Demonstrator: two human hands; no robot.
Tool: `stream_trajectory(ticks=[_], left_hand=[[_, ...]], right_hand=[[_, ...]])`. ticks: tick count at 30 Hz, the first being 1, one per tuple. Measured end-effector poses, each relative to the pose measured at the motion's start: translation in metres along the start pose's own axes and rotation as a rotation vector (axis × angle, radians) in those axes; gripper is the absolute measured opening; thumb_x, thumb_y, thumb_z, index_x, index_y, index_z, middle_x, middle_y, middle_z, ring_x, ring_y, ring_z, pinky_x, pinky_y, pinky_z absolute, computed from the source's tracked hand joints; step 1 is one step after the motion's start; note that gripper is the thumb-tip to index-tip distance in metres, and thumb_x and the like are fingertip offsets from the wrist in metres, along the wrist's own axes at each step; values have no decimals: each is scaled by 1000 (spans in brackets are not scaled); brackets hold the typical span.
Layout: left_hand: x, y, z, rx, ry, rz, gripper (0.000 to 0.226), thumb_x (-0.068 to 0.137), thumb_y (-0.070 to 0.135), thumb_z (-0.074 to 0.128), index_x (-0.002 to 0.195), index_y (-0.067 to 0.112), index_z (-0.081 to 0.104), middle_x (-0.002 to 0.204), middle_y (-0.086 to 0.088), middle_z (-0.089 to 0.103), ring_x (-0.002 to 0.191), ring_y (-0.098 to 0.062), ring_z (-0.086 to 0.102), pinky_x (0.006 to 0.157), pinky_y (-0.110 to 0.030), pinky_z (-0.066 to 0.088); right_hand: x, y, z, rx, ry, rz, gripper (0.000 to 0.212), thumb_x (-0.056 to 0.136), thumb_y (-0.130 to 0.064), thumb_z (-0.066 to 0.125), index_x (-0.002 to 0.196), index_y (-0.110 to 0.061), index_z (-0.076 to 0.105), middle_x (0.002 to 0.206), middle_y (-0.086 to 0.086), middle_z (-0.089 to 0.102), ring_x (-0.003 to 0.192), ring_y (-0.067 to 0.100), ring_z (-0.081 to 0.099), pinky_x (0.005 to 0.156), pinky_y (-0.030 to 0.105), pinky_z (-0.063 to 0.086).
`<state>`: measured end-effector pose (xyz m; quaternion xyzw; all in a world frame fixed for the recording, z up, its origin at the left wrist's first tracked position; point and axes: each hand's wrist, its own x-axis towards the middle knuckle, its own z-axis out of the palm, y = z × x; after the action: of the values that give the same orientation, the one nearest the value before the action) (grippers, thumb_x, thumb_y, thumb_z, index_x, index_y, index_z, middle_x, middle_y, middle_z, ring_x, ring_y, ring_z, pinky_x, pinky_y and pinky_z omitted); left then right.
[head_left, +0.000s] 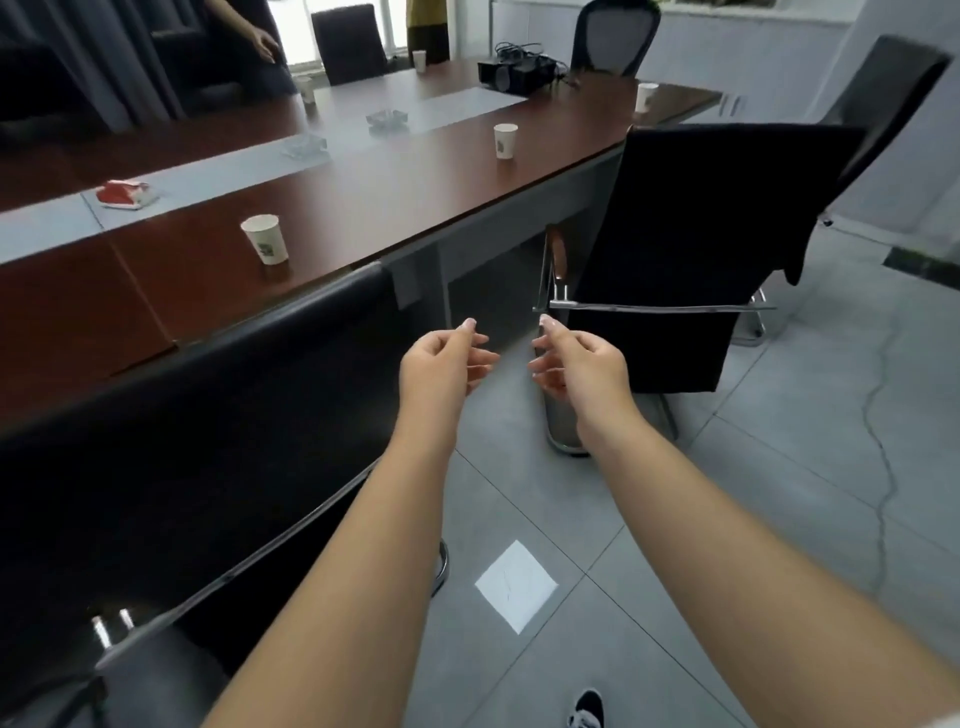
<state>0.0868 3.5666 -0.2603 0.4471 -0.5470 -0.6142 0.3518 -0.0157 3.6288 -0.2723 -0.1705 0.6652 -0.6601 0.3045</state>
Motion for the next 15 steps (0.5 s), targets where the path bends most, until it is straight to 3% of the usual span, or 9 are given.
stream_trajectory(ticks=[15], left_hand=[[116, 16, 123, -17, -8, -52, 22, 92, 30, 53, 78, 16, 63, 72, -2, 66, 74, -14, 63, 69, -23, 50]], right_hand=[[153, -34, -33, 39, -148, 78, 28, 89, -36, 59, 75, -13, 63, 63, -1, 60, 56, 9, 56, 55, 15, 49]])
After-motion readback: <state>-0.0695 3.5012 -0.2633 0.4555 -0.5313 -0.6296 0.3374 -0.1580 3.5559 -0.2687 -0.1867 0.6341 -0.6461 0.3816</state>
